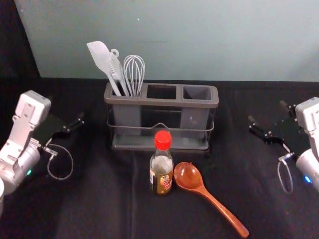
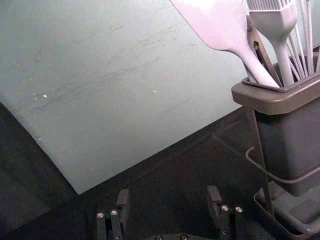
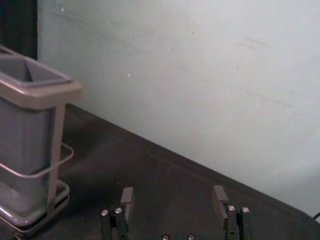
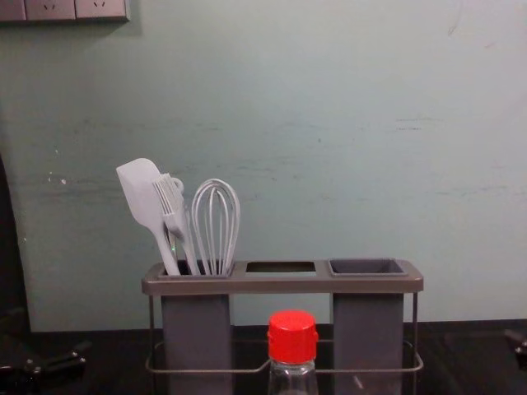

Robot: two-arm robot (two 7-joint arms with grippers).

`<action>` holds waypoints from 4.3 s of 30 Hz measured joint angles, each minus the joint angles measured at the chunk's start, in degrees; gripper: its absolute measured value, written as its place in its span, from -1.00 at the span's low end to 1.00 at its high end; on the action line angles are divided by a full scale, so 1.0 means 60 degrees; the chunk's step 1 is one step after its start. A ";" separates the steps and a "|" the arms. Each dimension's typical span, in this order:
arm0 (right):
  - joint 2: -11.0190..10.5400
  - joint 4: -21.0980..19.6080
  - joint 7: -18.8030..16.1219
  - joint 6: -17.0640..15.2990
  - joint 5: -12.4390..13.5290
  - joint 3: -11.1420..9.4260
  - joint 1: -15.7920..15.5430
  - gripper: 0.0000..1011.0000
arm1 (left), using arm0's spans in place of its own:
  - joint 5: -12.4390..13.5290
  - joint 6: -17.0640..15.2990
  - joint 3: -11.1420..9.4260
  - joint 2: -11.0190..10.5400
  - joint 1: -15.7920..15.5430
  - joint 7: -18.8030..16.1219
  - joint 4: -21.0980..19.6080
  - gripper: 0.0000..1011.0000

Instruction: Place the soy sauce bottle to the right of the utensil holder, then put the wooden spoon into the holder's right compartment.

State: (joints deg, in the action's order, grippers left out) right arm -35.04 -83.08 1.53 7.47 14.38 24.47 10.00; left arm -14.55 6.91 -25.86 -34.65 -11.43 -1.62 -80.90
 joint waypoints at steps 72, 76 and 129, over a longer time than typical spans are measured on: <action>-0.0399 -0.3226 -0.5889 -0.1580 0.3128 0.0064 -0.0934 0.98 | 0.0000 0.0000 0.0000 0.0000 -0.0001 0.0000 0.0000 0.99; -0.0247 -0.3023 -0.5906 -0.1602 0.3066 0.0281 -0.0740 0.98 | 0.0000 0.0000 0.0000 0.0000 -0.0001 0.0000 0.0000 0.99; 0.1187 -0.1034 -0.6130 -0.1378 0.2352 0.1403 0.1156 0.82 | 0.0000 0.0000 0.0000 0.0000 -0.0001 0.0000 0.0000 0.99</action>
State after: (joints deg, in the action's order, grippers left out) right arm -27.91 -89.28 -35.25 -0.80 28.50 32.88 16.94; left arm -14.55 6.91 -25.86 -34.64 -11.44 -1.62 -80.90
